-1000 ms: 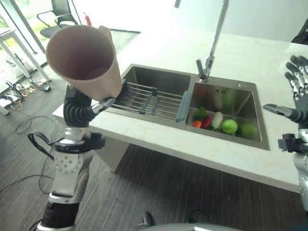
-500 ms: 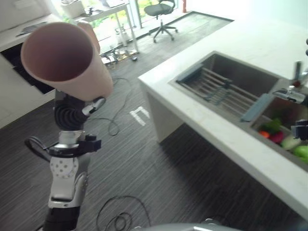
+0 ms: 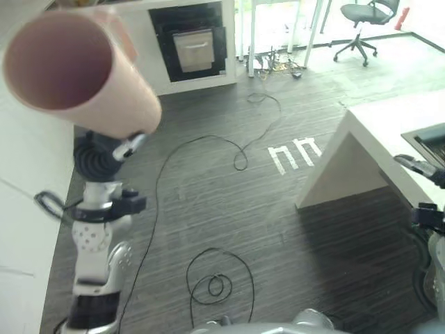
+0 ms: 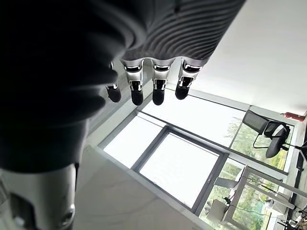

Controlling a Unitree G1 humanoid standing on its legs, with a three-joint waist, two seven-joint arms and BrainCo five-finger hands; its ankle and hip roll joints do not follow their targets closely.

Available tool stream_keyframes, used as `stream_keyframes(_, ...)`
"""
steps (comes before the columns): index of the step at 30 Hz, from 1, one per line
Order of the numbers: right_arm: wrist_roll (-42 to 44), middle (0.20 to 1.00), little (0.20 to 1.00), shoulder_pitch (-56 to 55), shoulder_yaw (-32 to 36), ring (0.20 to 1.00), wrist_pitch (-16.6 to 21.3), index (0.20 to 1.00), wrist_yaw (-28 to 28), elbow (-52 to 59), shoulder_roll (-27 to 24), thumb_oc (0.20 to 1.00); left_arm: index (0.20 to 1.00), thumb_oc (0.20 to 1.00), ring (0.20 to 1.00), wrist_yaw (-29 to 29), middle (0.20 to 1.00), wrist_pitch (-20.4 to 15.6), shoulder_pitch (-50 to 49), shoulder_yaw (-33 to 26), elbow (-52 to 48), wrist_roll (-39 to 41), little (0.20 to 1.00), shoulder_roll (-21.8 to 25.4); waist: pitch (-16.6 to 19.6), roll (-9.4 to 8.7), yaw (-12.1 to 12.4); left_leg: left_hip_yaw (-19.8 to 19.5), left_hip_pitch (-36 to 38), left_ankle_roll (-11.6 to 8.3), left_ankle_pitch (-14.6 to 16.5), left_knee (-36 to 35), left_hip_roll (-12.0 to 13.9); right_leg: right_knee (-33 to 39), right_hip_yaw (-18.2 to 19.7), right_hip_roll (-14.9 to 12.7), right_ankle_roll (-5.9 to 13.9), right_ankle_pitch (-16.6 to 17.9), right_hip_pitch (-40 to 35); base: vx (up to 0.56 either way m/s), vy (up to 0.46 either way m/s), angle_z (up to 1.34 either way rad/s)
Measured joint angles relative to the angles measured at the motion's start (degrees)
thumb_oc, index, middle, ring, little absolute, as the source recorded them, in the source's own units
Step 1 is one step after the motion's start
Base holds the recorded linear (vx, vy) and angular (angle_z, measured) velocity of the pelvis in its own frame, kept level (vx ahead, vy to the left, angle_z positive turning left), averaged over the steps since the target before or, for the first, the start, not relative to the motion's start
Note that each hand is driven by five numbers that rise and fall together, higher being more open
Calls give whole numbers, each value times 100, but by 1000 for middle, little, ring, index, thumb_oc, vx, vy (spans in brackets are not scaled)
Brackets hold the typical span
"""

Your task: Place the dishes in the dishwasher.

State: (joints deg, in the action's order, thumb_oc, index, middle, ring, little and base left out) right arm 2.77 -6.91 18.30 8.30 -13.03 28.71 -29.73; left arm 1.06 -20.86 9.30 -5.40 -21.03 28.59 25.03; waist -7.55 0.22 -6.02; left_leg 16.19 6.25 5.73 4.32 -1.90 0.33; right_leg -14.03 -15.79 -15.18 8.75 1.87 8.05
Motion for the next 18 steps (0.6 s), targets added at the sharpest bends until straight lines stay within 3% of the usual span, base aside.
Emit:
stream_keyframes(1,-22,1000,1000,-24,49,1000,23,1000,3,-50,-42,1000,200,200,200,49,200,-2,48,94,49,3,200,58,13,-22,-141,-188,-8,-5,1,-10,-35,35,557,381,16,-37,171,136,191,134)
stream_keyframes(2,-33,1000,1000,-47,69,1000,45,1000,5,-101,-69,1000,200,200,200,78,200,-1,37,122,99,3,200,55,15,-25,-164,-273,-4,-6,0,-4,-36,40,810,515,-3,-69,201,110,124,167)
stream_keyframes(3,-14,1000,1000,-258,218,1000,85,1000,116,-321,-290,1000,200,200,200,73,200,107,-20,285,204,6,200,51,58,-65,-336,-661,42,-291,0,-16,-54,339,1469,1015,-170,-27,116,72,48,140)
stream_keyframes(4,53,1000,1000,-293,270,1000,83,1000,209,-410,-413,1000,200,200,200,63,200,111,-86,309,179,4,200,93,140,-191,-315,-762,104,-355,15,-53,-170,681,1447,1094,-339,322,30,42,-2,112)
stream_keyframes(5,151,1000,1000,-133,270,1000,92,1000,363,-478,-550,1000,200,200,200,-41,200,101,-280,297,107,3,200,92,253,-189,-155,-712,196,-456,50,-135,-232,1119,1152,1073,-496,296,-154,27,-53,7)
stream_keyframes(7,533,1000,1000,183,232,1000,91,1000,599,-490,-617,1000,200,200,200,-163,200,100,-433,298,31,-12,200,44,305,-132,-35,-514,210,-525,89,-121,-198,1909,1175,1154,-586,599,-546,-8,-110,-27)
stream_keyframes(9,810,1000,1000,219,83,1000,83,1000,659,-494,-598,1000,200,200,200,-231,200,102,-634,299,62,-49,200,-100,310,-249,34,-388,6,-769,262,485,-134,1907,1212,1108,-686,574,-724,9,-141,-1)
stream_keyframes(10,873,1000,1000,231,35,1000,79,1000,664,-494,-598,1000,200,200,200,-258,200,103,-676,300,60,-53,200,-97,327,-242,38,-384,-31,-743,295,282,-19,1907,1154,1131,-723,532,-760,34,-129,13)
stream_keyframes(11,952,1000,1000,363,-91,1000,43,1000,688,-543,-492,1000,200,200,200,-311,200,97,-703,266,63,-51,200,-77,330,-173,109,-302,17,-837,86,25,147,1911,1098,1221,-671,461,-771,38,-121,22)
stream_keyframes(12,975,1000,1000,411,-233,1000,-4,1000,729,-535,-374,1000,200,200,200,-346,200,101,-717,248,69,-52,200,-53,336,-175,95,-319,141,-869,19,-66,149,1919,1034,1229,-655,420,-828,29,-119,15)
stream_keyframes(14,982,1000,1000,414,-285,1000,-41,1000,798,-531,-341,1000,200,200,200,-368,200,97,-733,141,38,-50,200,-52,381,-107,210,-362,185,-873,-38,-161,172,1942,992,1242,-602,332,-858,24,-118,21)
stream_keyframes(18,1110,1000,1000,397,-516,1000,-167,1000,925,-532,-320,1000,200,200,200,-413,200,98,-785,39,-78,-52,200,-71,435,19,212,-477,188,-898,-94,-203,238,1940,886,1312,-669,364,-880,7,-120,11)
